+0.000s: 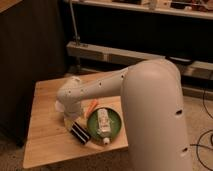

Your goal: Place the eraser in the ceramic cup

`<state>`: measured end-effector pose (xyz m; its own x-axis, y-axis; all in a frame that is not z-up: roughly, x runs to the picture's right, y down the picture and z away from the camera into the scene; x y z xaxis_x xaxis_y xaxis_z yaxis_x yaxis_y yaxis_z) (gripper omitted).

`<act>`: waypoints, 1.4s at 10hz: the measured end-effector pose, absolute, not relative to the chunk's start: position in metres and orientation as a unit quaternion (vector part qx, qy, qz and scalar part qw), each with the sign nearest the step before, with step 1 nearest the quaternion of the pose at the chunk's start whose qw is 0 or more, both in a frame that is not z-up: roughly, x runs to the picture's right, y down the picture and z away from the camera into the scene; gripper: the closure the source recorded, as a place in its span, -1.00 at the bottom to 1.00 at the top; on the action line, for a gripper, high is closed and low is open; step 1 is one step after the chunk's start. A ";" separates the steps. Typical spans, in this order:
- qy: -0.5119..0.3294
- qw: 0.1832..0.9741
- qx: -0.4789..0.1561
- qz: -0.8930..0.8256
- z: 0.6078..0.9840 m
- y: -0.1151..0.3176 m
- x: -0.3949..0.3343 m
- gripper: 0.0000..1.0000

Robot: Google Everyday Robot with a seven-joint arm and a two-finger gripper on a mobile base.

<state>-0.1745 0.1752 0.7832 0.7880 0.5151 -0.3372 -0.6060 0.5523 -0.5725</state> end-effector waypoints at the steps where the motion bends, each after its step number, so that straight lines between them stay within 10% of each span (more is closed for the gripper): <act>1: 0.065 0.878 -0.351 0.318 0.783 0.179 -0.176 -0.26; 14: 0.065 0.882 -0.349 0.310 0.809 0.203 -0.187 -0.26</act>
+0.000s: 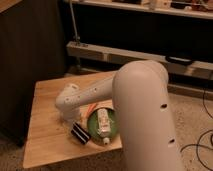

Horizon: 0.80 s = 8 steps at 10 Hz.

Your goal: Place the eraser in the ceramic cup

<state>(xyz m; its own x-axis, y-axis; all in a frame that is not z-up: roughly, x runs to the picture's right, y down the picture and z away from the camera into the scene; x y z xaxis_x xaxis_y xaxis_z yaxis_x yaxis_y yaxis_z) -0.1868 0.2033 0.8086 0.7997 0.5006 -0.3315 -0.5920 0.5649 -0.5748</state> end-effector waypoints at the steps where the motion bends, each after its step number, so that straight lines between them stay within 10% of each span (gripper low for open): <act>1: 0.065 0.882 -0.348 0.311 0.812 0.201 -0.186 -0.26; 8: 0.079 0.872 -0.366 0.315 0.830 0.199 -0.182 -0.26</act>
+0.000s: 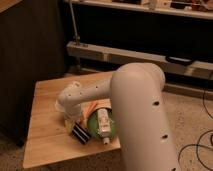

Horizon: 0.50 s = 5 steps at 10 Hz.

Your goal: Place the eraser in the ceramic cup

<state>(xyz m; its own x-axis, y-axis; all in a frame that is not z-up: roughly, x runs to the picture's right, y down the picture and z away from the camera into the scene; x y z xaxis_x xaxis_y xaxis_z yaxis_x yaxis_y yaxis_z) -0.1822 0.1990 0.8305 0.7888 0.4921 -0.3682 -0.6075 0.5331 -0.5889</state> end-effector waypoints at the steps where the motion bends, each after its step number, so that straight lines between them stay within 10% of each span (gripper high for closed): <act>1: 0.081 0.871 -0.369 0.313 0.832 0.201 -0.183 -0.24; 5: 0.087 0.865 -0.386 0.309 0.834 0.203 -0.184 0.54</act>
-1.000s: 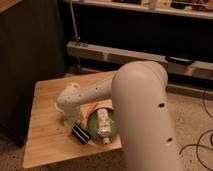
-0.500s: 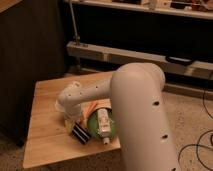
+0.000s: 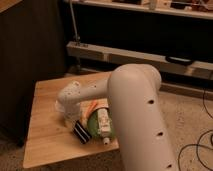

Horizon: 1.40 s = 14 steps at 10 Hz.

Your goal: Place the eraser in the ceramic cup

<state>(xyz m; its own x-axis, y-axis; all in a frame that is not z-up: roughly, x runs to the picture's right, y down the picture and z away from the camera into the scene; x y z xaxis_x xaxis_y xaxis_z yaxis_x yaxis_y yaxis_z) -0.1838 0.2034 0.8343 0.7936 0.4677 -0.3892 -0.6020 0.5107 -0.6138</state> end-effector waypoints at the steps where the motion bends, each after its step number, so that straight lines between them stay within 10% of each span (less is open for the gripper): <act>1: 0.087 0.862 -0.389 0.313 0.834 0.202 -0.182 0.73; 3: 0.078 0.859 -0.390 0.323 0.826 0.190 -0.175 0.99; 14: -0.179 0.849 -0.359 0.344 0.695 0.027 -0.189 1.00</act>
